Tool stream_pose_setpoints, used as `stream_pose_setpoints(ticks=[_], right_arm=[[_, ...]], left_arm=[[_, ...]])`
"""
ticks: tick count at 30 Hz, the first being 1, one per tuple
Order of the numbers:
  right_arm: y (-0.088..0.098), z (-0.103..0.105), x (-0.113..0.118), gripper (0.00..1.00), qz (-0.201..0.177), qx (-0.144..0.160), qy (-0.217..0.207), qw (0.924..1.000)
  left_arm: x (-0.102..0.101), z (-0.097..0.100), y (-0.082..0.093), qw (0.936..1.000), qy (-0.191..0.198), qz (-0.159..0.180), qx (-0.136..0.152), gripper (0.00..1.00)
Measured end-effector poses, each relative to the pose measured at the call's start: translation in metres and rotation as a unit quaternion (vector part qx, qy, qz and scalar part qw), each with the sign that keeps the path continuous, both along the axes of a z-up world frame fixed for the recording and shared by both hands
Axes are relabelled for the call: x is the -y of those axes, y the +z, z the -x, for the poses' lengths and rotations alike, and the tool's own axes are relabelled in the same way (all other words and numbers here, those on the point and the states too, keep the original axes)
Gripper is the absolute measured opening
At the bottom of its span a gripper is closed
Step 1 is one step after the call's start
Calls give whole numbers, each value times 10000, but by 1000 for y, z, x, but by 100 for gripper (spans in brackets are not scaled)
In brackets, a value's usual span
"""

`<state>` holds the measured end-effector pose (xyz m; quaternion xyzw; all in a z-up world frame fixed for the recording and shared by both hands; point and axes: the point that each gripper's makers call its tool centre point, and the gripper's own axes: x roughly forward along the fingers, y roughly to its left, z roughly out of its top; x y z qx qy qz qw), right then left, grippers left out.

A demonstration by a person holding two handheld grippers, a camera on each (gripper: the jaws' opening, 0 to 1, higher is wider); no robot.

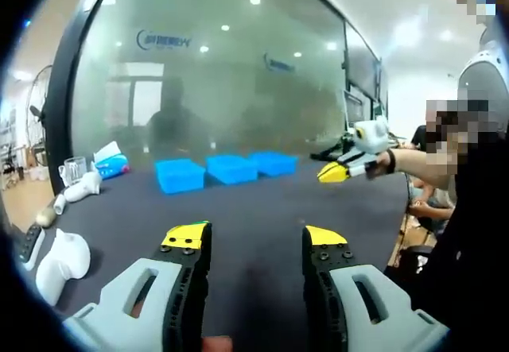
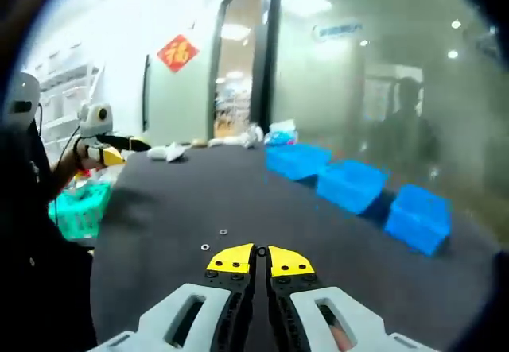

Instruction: Sort the screws, nuts, and washers into the corresponding bins

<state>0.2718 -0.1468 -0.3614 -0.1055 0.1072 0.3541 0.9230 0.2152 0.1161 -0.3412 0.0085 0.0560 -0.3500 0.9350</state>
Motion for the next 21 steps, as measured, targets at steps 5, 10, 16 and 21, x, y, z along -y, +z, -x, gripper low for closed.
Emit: stream_pose_setpoints(ticks=[5, 10, 16, 21], right_arm=[[17, 15, 15, 3, -356, 341, -403, 9980], [28, 25, 26, 3, -854, 421, -702, 9930], [39, 18, 35, 3, -1024, 613, -904, 9887], [55, -3, 37, 3, -1100, 770, -1008, 9858]], left_arm=[[-2, -3, 3, 10000, 66, 54, 39, 45], [-1, -5, 6, 9999, 81, 85, 74, 45], [-1, -5, 6, 9999, 84, 91, 75, 45], [-3, -5, 6, 9999, 121, 90, 85, 45]])
